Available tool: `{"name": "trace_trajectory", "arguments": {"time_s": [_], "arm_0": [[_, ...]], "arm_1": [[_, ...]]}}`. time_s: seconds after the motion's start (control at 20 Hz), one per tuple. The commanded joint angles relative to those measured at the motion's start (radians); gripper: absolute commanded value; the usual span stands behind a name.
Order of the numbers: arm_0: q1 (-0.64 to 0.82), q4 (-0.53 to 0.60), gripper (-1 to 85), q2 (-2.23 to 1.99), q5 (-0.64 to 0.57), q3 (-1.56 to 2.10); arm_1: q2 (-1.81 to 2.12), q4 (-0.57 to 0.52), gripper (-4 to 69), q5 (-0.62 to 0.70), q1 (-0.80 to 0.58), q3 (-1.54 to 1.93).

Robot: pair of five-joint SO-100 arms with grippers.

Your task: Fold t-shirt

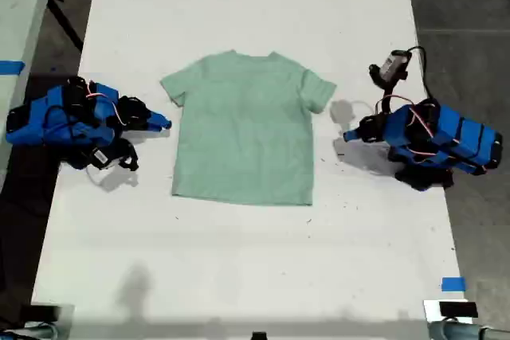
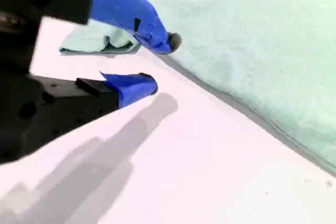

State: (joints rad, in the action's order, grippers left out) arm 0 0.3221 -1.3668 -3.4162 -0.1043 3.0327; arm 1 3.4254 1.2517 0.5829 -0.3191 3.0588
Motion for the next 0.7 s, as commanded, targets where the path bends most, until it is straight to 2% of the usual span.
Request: {"name": "trace_trajectory", "arguments": {"time_s": [0.0, 0.4, 0.5, 0.65], "arm_0": [[-0.067, 0.0, 0.0, -0.005, -0.029, -0.006], [-0.067, 0.0, 0.1, -0.005, -0.032, -0.006], [-0.058, 0.0, 3.5, -0.005, -0.025, -0.006], [-0.041, 0.018, 0.0, -0.005, 0.037, -0.015]], "arm_1": [[0.005, -0.011, -1.3, -0.611, -0.023, -0.003], [0.005, -0.011, -1.3, -0.612, -0.023, -0.003], [0.005, -0.011, -1.3, -0.569, -0.02, -0.003], [0.006, 0.003, -1.1, -0.609, -0.008, -0.044]]}}
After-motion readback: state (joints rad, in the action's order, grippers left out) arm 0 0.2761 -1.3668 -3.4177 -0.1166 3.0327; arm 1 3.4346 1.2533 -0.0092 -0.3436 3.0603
